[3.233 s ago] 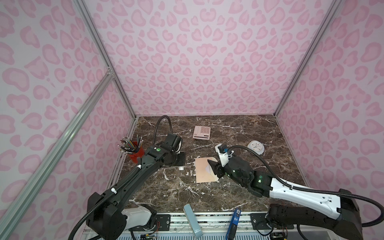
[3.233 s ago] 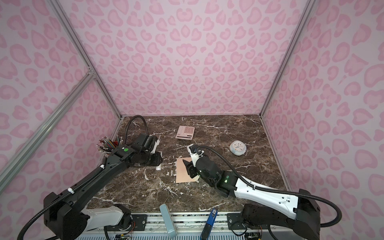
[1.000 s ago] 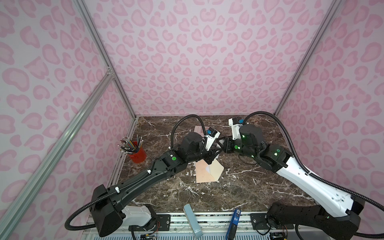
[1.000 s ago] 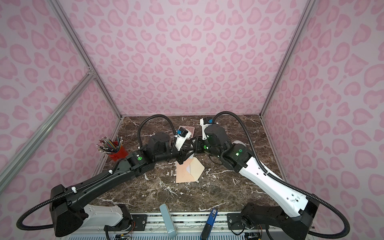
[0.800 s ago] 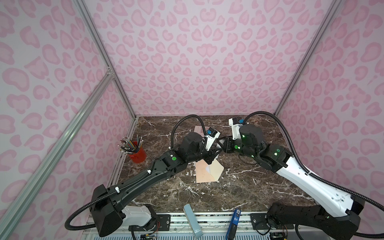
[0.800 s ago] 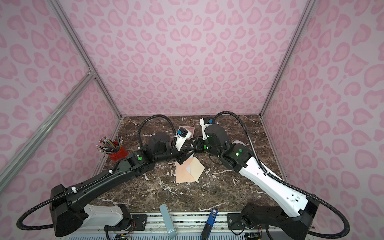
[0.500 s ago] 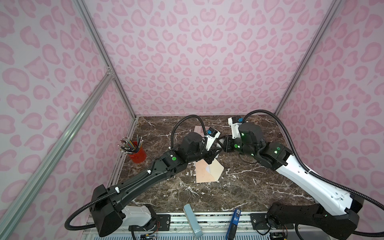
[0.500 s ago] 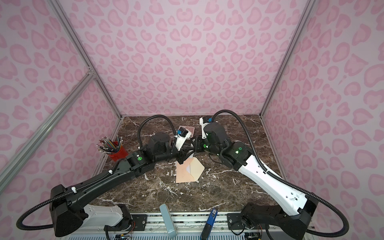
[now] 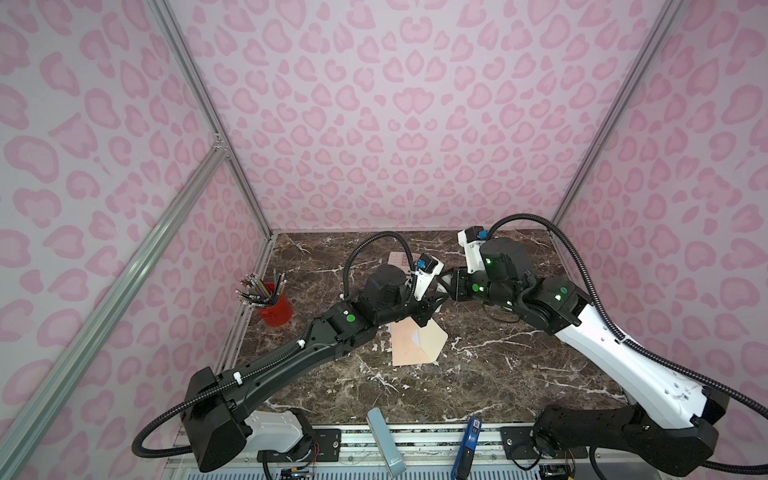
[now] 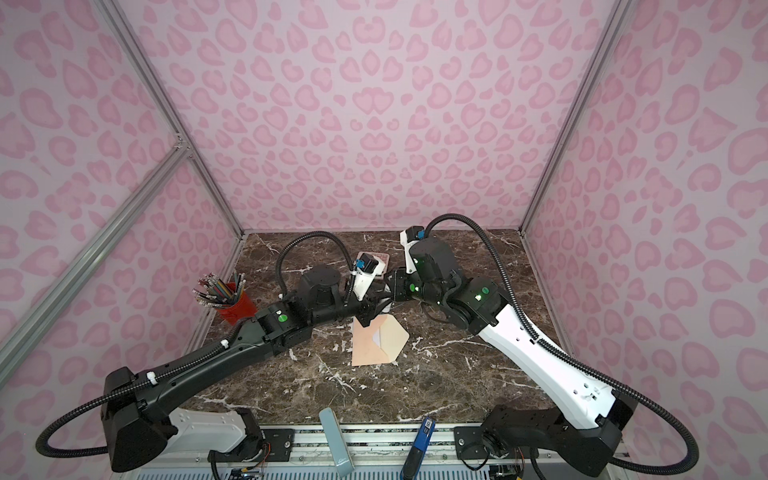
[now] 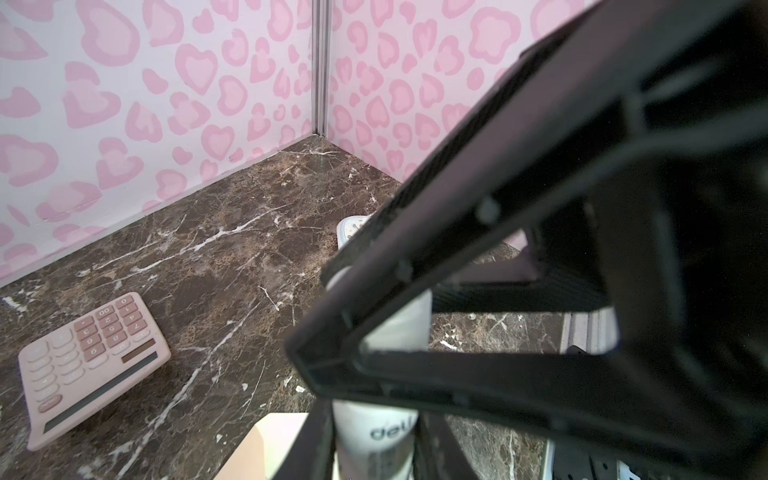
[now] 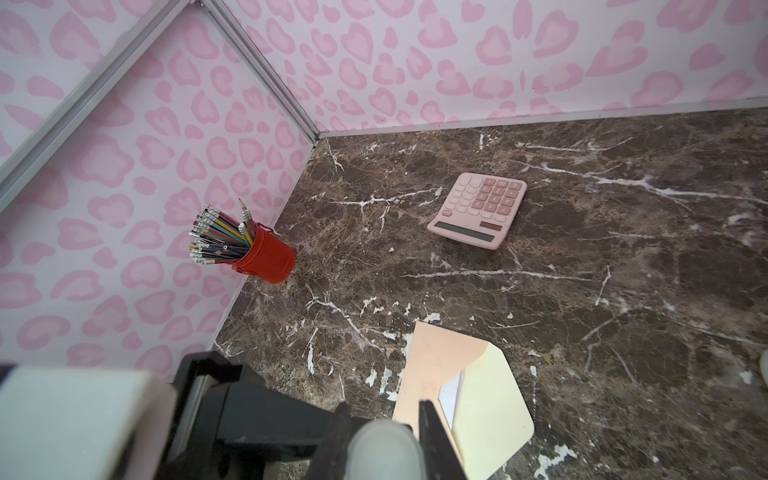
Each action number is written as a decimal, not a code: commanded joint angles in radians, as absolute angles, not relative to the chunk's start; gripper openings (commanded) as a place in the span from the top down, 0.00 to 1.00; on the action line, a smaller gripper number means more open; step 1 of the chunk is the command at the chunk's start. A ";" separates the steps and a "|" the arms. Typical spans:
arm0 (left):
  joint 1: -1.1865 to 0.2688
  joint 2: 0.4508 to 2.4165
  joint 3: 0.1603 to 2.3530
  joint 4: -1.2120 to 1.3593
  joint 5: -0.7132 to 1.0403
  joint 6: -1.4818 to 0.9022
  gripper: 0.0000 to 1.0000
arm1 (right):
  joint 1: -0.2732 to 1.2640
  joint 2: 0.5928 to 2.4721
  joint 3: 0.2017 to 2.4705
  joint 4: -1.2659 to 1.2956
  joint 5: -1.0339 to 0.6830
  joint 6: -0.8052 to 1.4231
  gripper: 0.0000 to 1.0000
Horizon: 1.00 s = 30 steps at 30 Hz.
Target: Place the letter into the envelope and seal it
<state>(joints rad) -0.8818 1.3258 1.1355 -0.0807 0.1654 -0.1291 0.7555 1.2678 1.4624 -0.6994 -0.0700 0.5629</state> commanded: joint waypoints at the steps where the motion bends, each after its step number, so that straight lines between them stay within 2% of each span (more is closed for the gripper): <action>1: -0.879 1.338 1.127 -0.179 0.135 -0.119 0.92 | 0.750 1.268 1.508 -0.631 -0.060 0.557 0.86; 20: -0.879 1.387 1.122 -0.165 0.159 -0.125 0.96 | 0.692 1.275 1.539 -0.601 -0.142 0.600 0.86; 30: -0.879 1.374 1.123 -0.168 0.152 -0.130 0.96 | 0.667 1.270 1.546 -0.622 -0.130 0.586 0.86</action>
<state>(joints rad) -0.8791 1.3888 1.1198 -0.1741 0.1570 -0.1322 0.6731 1.2732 1.5436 -0.6392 -0.1383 0.5922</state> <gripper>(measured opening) 0.286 0.235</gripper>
